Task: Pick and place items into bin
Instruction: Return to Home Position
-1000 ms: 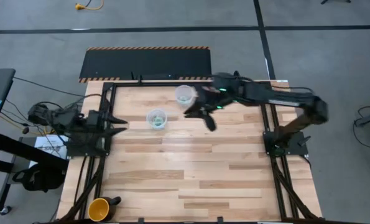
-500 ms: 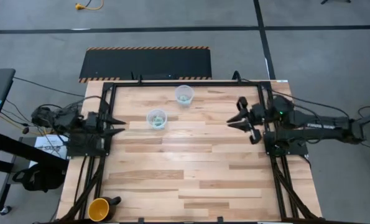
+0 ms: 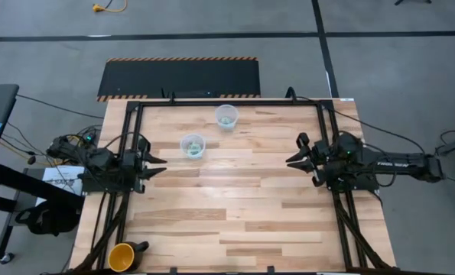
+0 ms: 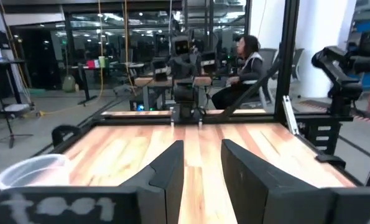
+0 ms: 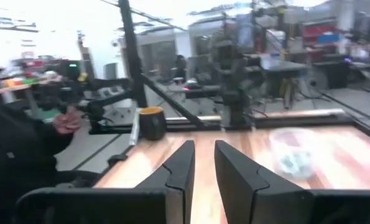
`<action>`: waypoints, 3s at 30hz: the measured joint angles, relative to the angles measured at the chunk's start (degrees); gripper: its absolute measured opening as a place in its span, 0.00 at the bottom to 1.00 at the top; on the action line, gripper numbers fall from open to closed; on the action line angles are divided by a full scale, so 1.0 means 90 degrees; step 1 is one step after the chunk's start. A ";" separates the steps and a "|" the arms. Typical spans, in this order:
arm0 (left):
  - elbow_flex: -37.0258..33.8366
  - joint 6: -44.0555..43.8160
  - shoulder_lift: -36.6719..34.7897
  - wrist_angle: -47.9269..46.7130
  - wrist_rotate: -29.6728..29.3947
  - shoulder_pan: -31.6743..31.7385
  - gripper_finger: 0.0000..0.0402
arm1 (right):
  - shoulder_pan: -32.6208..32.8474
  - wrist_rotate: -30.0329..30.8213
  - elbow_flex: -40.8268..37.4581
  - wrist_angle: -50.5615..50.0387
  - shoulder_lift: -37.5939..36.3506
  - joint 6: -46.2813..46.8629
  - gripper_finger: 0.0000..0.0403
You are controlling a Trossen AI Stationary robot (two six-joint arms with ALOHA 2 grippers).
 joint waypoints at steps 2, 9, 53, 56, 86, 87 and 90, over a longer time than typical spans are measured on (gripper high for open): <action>-0.0063 -0.0114 0.0018 0.0064 0.0021 0.0000 0.24 | 0.0001 0.0193 -0.0220 0.0091 -0.0096 0.0049 0.14; -0.0758 -0.0257 -0.0007 0.0869 -0.0013 0.0000 0.24 | 0.0001 0.0222 -0.0885 0.0457 -0.0367 0.0114 0.14; -0.0815 -0.0268 -0.0002 0.0736 -0.0161 0.0007 0.24 | 0.0013 -0.0277 -0.0897 -0.0261 -0.0355 -0.0234 0.14; -0.0817 -0.0188 -0.0002 0.0736 -0.0161 0.0007 0.24 | 0.0013 -0.0277 -0.0897 -0.0260 -0.0355 -0.0235 0.14; -0.0817 -0.0112 -0.0002 0.0733 -0.0161 0.0007 0.24 | 0.0013 -0.0277 -0.0902 -0.0260 -0.0355 -0.0234 0.14; -0.0817 -0.0113 -0.0002 0.0733 -0.0161 0.0007 0.24 | 0.0013 -0.0277 -0.0902 -0.0260 -0.0355 -0.0235 0.14; -0.0817 -0.0152 -0.0002 0.0733 -0.0161 0.0007 0.24 | 0.0013 -0.0277 -0.0902 -0.0261 -0.0355 -0.0234 0.14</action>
